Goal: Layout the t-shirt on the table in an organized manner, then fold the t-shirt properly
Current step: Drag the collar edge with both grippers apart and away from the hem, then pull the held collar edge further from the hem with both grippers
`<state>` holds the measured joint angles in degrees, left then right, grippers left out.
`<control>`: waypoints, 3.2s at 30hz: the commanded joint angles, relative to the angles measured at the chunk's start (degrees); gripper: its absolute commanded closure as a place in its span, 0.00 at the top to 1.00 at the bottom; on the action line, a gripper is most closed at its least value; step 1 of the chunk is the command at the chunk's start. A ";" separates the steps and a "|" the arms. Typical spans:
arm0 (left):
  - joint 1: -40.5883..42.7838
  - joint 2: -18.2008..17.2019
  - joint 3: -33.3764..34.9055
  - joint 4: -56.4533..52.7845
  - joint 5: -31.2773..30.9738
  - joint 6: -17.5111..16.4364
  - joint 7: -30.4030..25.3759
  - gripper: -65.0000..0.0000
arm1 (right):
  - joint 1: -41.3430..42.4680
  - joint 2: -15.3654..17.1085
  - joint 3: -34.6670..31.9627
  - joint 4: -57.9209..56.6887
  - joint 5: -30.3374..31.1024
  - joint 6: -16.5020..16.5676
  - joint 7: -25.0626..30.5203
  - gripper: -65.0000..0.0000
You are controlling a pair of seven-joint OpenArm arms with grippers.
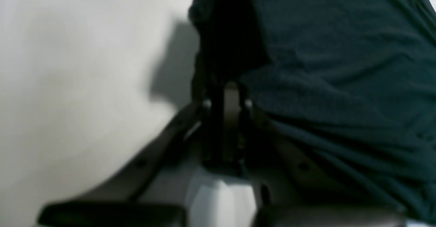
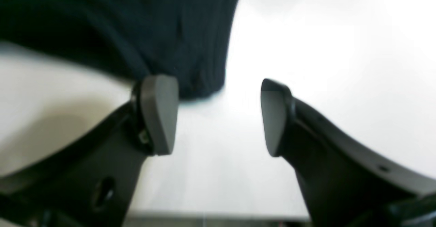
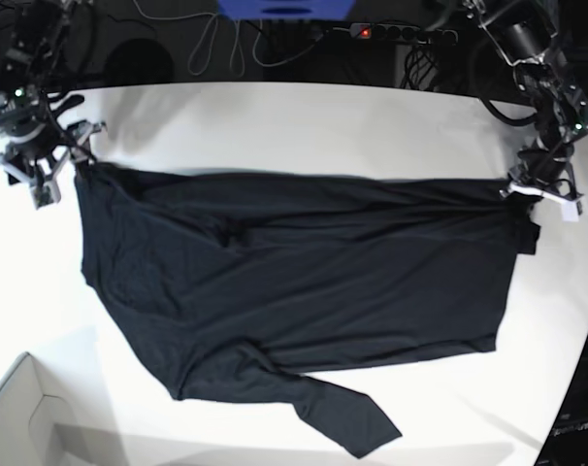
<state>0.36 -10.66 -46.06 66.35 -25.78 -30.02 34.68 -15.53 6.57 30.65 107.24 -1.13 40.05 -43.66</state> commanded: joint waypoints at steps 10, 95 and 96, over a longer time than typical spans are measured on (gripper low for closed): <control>-0.32 -2.31 -2.24 1.04 -0.29 0.00 -0.43 0.00 | -1.75 -4.77 -2.21 0.85 1.08 -0.05 1.77 0.60; 8.03 -4.07 -2.33 9.65 -0.02 -0.09 -0.43 0.00 | 1.68 -3.36 -7.49 -11.72 0.99 -0.05 1.77 0.24; 8.03 -4.16 -2.33 9.65 -0.02 -0.09 -0.43 0.00 | 1.33 -3.27 -7.49 -11.64 0.99 -0.05 1.77 0.16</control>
<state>8.73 -13.50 -48.18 75.07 -25.10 -29.82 35.59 -13.61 2.76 23.07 95.09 0.95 40.05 -40.53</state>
